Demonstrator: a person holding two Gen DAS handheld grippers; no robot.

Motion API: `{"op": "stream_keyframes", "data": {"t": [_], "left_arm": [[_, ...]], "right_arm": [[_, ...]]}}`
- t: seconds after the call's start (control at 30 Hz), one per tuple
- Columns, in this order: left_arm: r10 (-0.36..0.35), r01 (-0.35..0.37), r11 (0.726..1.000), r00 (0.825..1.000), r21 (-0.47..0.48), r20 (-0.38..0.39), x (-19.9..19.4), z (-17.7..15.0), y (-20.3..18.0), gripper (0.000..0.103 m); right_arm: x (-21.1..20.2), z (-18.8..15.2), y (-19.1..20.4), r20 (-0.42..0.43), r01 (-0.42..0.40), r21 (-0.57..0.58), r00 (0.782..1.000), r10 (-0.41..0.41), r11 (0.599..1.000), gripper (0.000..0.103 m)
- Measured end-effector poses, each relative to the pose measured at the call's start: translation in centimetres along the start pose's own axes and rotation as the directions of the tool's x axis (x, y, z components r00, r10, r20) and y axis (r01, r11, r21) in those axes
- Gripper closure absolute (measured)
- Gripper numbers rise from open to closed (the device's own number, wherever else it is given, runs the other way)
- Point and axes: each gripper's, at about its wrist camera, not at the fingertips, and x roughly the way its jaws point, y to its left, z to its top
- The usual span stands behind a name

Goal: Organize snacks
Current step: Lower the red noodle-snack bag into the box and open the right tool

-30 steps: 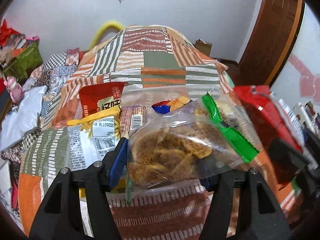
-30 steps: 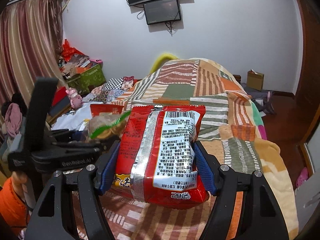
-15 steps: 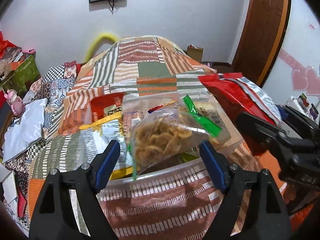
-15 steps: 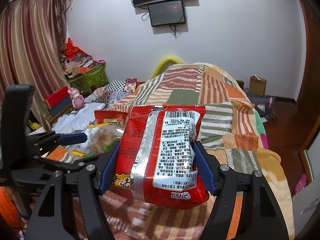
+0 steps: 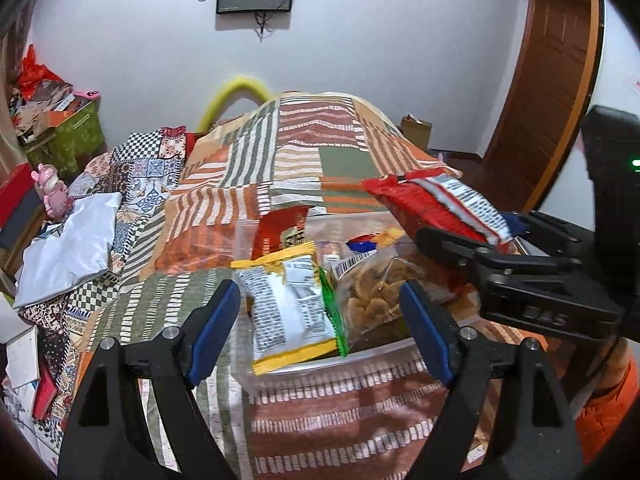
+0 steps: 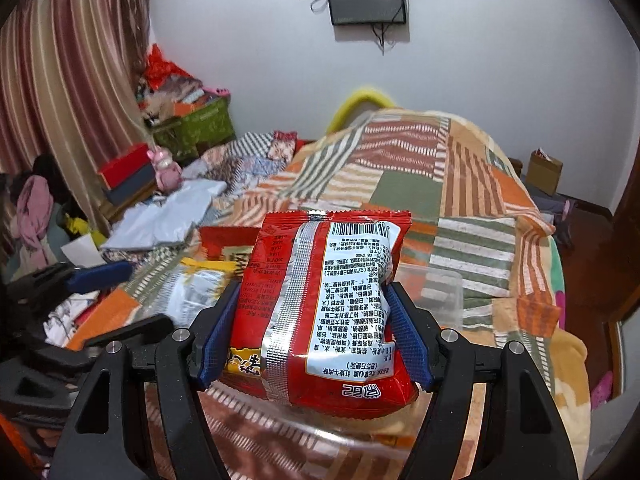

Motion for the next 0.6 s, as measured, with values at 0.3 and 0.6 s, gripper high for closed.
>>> {"op": "stream_keyframes", "data": {"t": [0.3,0.6], "left_arm": [[0.017,-0.017,1.000,1.000,-0.021,-0.023,1.5,-0.7,1.1,0.021],[0.022,-0.023,0.999,0.999,-0.024,-0.024,1.7,-0.9,1.2,0.021]], "right_arm": [[2.2,-0.3,0.5,-0.054,-0.016,-0.024,0.998,0.015,1.000,0.035],[1.4,-0.9,0.6,-0.050,0.004,-0.041,0.999,-0.007,0.999,0.029]]}}
